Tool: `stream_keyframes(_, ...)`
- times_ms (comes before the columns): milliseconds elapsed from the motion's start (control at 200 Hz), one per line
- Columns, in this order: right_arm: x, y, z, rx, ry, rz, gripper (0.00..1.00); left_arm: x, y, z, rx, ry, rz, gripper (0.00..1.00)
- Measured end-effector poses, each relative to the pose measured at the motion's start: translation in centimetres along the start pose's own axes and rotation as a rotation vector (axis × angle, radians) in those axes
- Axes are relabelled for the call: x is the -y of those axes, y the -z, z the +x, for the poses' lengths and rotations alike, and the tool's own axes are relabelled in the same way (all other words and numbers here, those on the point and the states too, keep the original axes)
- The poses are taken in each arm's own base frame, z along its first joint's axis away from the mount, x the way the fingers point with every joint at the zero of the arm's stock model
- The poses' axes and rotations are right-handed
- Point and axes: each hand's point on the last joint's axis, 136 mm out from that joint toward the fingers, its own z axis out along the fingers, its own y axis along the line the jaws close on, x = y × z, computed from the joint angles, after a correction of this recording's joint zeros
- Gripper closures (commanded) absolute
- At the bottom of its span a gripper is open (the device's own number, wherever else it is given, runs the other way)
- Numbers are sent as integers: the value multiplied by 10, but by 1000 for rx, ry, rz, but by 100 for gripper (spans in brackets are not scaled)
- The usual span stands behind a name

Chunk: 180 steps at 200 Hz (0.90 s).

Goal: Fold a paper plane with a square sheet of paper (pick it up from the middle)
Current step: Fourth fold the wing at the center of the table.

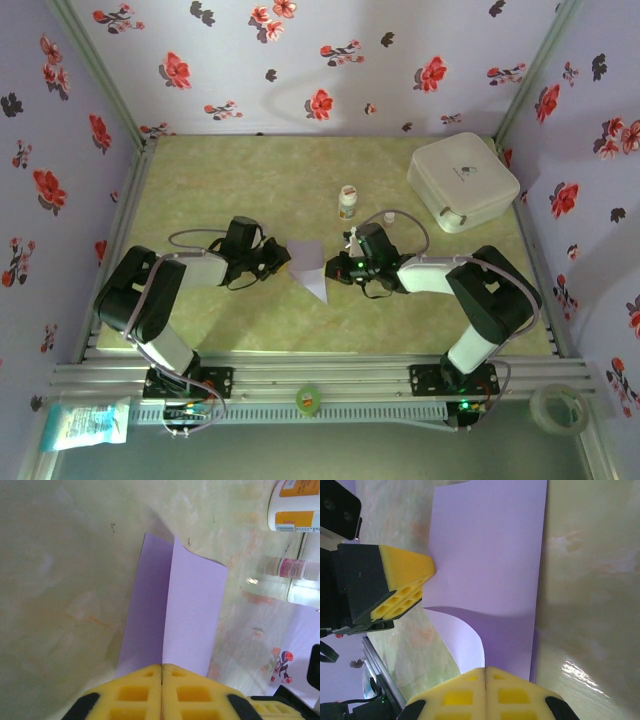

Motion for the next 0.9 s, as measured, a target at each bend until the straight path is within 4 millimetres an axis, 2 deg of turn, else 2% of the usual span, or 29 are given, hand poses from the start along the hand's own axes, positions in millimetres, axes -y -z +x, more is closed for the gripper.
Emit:
stream_keyframes(55,1,0,1,-4,-3,5,92,1,0,-1,3,2,5,100)
stream_keyframes(140,7,0,4,-18,-7,34,75,4,0,-2,12,2,14,100)
stream_keyframes(185,11,1,5,-27,5,63,71,5,1,-3,29,1,20,100)
stream_keyframes(350,14,21,-11,18,80,215,66,10,12,-2,89,14,33,100)
stream_keyframes(435,6,36,-23,71,137,257,64,13,18,-2,123,22,40,100)
stream_keyframes(545,-5,47,-27,134,257,287,63,13,19,-1,154,41,33,100)
stream_keyframes(625,-19,43,-12,156,408,294,63,11,18,1,164,54,23,100)
stream_keyframes(750,-37,26,25,149,684,297,63,14,15,7,168,68,21,100)
stream_keyframes(820,-40,18,36,154,803,307,62,17,15,10,176,75,23,100)
stream_keyframes(900,-35,12,40,157,899,344,62,23,17,12,185,78,34,100)
